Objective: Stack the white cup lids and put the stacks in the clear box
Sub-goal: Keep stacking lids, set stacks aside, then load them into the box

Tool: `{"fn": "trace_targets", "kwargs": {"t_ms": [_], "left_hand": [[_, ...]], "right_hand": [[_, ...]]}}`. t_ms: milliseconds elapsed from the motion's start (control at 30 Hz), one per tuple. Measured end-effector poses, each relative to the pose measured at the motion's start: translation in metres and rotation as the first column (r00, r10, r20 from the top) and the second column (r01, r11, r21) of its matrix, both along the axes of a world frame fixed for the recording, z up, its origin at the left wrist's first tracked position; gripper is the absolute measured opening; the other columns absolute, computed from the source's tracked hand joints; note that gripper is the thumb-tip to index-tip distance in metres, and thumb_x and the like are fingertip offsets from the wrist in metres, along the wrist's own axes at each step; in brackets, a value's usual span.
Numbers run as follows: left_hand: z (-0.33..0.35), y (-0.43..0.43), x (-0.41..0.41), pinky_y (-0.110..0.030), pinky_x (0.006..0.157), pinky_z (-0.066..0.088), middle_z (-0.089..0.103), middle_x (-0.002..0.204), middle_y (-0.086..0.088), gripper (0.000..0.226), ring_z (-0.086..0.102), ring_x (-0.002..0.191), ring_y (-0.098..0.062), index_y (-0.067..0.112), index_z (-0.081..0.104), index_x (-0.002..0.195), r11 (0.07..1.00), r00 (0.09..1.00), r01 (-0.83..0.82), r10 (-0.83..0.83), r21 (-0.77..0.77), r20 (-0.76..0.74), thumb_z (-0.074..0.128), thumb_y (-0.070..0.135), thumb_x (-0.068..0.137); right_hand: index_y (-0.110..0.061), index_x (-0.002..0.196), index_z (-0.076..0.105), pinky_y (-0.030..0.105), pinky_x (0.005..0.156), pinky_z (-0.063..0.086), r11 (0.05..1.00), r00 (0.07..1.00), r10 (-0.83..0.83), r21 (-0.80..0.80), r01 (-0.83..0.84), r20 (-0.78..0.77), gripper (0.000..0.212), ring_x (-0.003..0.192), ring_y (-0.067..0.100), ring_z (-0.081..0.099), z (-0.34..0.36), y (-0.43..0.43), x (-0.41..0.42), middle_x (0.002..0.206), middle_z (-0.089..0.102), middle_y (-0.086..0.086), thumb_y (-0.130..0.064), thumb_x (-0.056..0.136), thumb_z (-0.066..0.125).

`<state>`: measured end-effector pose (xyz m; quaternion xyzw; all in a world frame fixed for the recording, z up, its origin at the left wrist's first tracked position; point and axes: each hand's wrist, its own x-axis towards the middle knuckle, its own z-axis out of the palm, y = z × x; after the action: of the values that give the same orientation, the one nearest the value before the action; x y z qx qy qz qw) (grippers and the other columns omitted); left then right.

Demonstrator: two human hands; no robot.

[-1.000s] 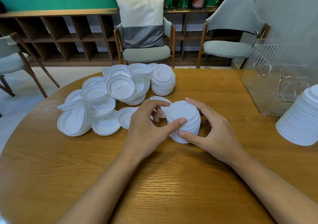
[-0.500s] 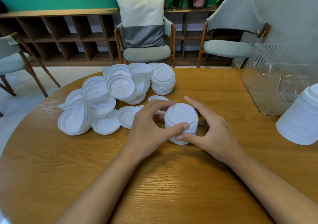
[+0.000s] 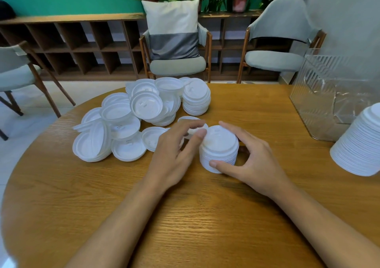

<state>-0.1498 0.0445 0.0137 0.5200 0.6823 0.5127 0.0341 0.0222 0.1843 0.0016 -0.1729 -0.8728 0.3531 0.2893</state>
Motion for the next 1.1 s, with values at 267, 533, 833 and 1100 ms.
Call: {"fn": "trace_targets", "kwargs": {"t_ms": [267,533,833,1100], "left_hand": [[-0.017,0.006,-0.020,-0.046,0.085,0.058,0.077,0.114,-0.001,0.034,0.069,0.108,-0.024,0.014,0.074,0.124,0.979,0.873,-0.175,0.104,-0.108,-0.477,0.076,0.007,0.091],[-0.012,0.005,-0.020,-0.044,0.073,0.059,0.077,0.098,0.000,0.022,0.071,0.094,-0.024,0.015,0.078,0.106,0.974,0.879,-0.220,0.172,-0.059,-0.445,0.081,0.003,0.087],[-0.012,0.007,-0.020,-0.044,0.066,0.059,0.077,0.090,0.003,0.025,0.072,0.088,-0.023,0.017,0.083,0.100,0.965,0.887,-0.253,0.204,-0.066,-0.415,0.087,0.004,0.079],[-0.007,0.005,-0.016,-0.039,0.062,0.053,0.070,0.086,0.005,0.020,0.067,0.080,-0.017,0.016,0.080,0.092,0.969,0.909,-0.247,0.222,-0.027,-0.352,0.091,0.026,0.079]], "right_hand": [[-0.043,0.149,0.050,0.004,0.101,0.035,0.997,0.997,-0.079,0.010,0.079,0.010,0.087,0.131,-0.013,0.045,-0.003,0.009,0.002,0.139,0.055,-0.028,-0.051,0.073,0.091],[-0.043,0.150,0.048,0.013,0.104,0.037,0.996,0.996,-0.088,0.009,0.088,0.026,0.088,0.134,-0.008,0.046,-0.002,0.008,0.003,0.141,0.054,-0.026,-0.054,0.072,0.089],[-0.045,0.150,0.047,0.001,0.098,0.032,0.996,0.995,-0.093,0.016,0.093,0.043,0.089,0.133,-0.014,0.042,-0.002,0.008,0.003,0.142,0.053,-0.027,-0.054,0.073,0.089],[-0.045,0.150,0.046,0.003,0.098,0.032,0.995,0.994,-0.098,0.008,0.097,0.047,0.089,0.131,-0.015,0.042,-0.001,0.007,0.002,0.141,0.053,-0.028,-0.054,0.073,0.089]]}}
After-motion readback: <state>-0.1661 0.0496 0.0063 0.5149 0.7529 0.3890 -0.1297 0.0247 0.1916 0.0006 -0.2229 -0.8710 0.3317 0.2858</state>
